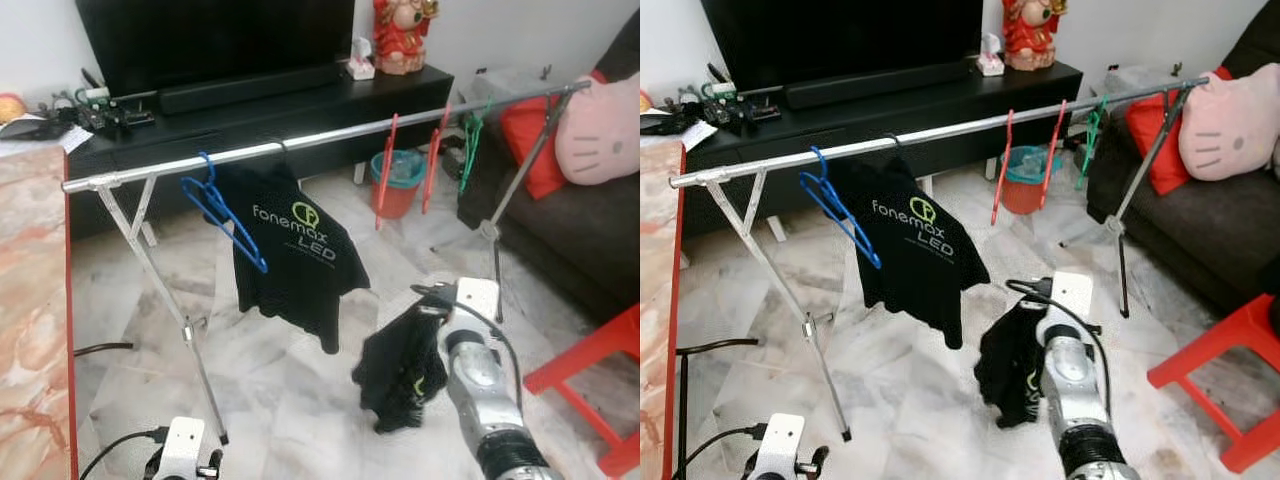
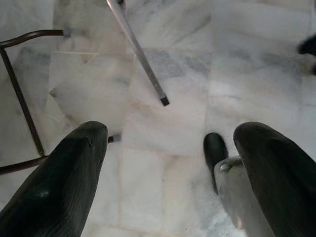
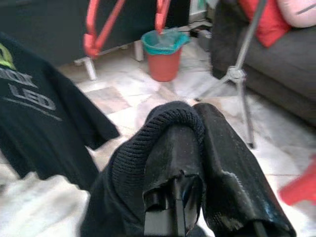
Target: Hang hanger
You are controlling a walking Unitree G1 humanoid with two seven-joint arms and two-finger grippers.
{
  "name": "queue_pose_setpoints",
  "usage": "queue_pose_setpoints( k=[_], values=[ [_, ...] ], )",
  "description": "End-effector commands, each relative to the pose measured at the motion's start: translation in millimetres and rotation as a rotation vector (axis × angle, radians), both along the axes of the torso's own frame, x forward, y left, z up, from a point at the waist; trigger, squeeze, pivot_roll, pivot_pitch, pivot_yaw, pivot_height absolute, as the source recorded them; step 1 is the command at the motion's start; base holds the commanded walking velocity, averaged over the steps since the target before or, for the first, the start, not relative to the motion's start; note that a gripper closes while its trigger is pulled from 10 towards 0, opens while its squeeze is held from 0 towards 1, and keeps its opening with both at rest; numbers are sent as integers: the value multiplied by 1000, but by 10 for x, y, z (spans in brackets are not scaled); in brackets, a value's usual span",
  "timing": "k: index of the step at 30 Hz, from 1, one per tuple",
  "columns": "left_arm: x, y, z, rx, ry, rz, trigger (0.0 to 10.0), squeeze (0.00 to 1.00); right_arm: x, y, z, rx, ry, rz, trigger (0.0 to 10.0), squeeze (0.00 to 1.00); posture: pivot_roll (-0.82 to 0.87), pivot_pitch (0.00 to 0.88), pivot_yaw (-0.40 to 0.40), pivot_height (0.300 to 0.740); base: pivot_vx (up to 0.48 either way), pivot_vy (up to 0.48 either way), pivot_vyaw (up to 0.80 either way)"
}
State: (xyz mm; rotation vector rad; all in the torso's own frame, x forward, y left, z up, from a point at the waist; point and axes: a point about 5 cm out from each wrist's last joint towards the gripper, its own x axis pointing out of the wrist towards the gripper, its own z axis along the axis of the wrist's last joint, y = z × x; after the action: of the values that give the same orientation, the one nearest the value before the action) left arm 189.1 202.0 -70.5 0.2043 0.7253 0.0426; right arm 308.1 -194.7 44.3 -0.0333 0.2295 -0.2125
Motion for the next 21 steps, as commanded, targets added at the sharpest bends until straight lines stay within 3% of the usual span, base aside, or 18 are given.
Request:
queue_pose_setpoints(
  k=[1,4,21],
  values=[
    [-46,25,-20,9,15,2,10000,0,70,88,98,-3,-50,27,10000,0,-5,0,-22,740,0,-247,800],
    [-48,24,-20,10,14,1,10000,0,62,90,74,25,-38,16,10000,0,-5,0,-24,740,0,-247,800],
    [-2,19,10,14,-11,0,10000,0,57,78,65,33,-39,9,10000,0,-5,0,-27,740,0,-14,0]
  ],
)
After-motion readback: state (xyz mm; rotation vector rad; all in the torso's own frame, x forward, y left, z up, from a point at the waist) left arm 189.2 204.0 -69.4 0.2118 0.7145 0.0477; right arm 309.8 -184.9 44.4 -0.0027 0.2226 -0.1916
